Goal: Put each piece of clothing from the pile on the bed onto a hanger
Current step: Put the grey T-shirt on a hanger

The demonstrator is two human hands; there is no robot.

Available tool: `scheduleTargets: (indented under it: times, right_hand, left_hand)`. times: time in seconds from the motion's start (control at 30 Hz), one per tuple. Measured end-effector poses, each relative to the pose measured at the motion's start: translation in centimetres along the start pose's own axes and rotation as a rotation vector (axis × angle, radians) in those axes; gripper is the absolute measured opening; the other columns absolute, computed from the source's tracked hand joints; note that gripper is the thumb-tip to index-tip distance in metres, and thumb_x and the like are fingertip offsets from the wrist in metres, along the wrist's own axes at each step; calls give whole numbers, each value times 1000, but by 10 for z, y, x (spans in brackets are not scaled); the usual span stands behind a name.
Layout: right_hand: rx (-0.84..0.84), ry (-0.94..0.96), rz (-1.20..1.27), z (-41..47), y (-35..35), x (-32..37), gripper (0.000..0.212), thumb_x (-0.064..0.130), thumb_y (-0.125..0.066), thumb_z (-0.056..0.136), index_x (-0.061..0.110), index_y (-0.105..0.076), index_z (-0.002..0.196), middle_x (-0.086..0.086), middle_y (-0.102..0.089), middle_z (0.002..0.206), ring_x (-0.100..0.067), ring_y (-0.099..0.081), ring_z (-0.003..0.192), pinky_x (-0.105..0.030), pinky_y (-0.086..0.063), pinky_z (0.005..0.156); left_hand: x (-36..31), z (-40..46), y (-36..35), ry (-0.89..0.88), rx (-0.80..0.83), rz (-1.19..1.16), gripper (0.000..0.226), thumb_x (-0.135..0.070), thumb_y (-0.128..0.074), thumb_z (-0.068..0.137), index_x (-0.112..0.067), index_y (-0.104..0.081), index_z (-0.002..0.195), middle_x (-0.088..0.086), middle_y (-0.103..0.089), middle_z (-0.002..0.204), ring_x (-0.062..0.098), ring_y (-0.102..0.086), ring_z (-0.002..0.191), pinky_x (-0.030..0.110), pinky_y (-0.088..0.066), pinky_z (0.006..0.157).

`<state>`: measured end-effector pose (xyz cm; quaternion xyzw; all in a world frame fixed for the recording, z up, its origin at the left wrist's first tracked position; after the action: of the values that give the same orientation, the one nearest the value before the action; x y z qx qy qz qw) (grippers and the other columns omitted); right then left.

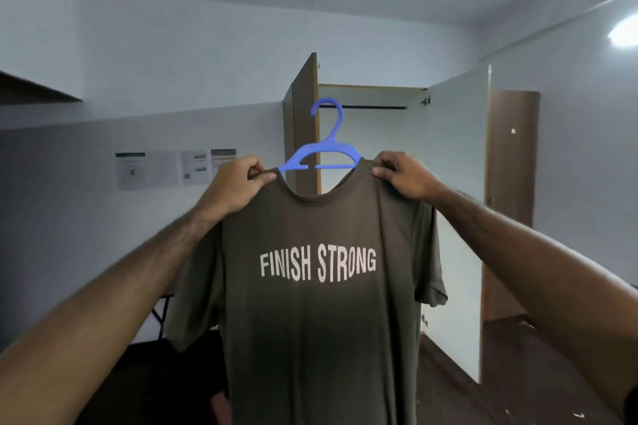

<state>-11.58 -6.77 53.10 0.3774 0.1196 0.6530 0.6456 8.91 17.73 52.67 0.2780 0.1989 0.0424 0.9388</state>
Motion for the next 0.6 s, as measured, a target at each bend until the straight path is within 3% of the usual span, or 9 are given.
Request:
scheduleTargets:
  times: [0.17, 0.3, 0.47, 0.6]
  right_hand:
    - [-29, -5, -79, 39, -16, -87, 15, 16, -59, 99, 4, -64, 92, -5, -66, 88, -20, -57, 84, -28, -31, 67]
    - [-17, -16, -147, 94, -35, -164, 13, 18, -59, 100, 14, -60, 87, -1, -64, 87, -20, -57, 85, -27, -29, 68]
    - [-48, -55, -122, 166, -58, -260, 10, 19, -58, 100, 17, -60, 90, 3, -63, 87, -18, -57, 85, -26, -30, 68]
    - [-43, -64, -118, 215, -74, -347, 9, 19, -59, 99, 15, -64, 94, 3, -64, 88, -17, -57, 85, -25, -31, 68]
  left_hand:
    - [12, 57, -89, -53, -9, -30, 21, -33, -71, 91, -14, -65, 84, -5, -61, 71, 12, -57, 68, 29, -40, 60]
    - [36, 117, -169, -82, -10, -52, 20, -32, -72, 89, -19, -63, 78, -12, -57, 63, 2, -52, 61, 27, -35, 56]
    - [63, 207, -261, -98, 6, -47, 20, -32, -73, 89, -18, -64, 79, -10, -61, 66, 6, -56, 64, 30, -40, 61]
    - [80, 263, -348, -91, 38, 8, 21, -37, -67, 93, -18, -60, 86, -2, -64, 72, 18, -60, 69, 39, -51, 65]
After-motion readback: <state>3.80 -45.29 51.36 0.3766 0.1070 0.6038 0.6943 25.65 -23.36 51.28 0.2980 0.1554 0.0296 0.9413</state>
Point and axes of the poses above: each hand's wrist, its own z-axis towards the middle knuckle, its own y-axis out of the back of the hand, x = y × z, the point moved 8 cm from there along z, towards the middle knuckle
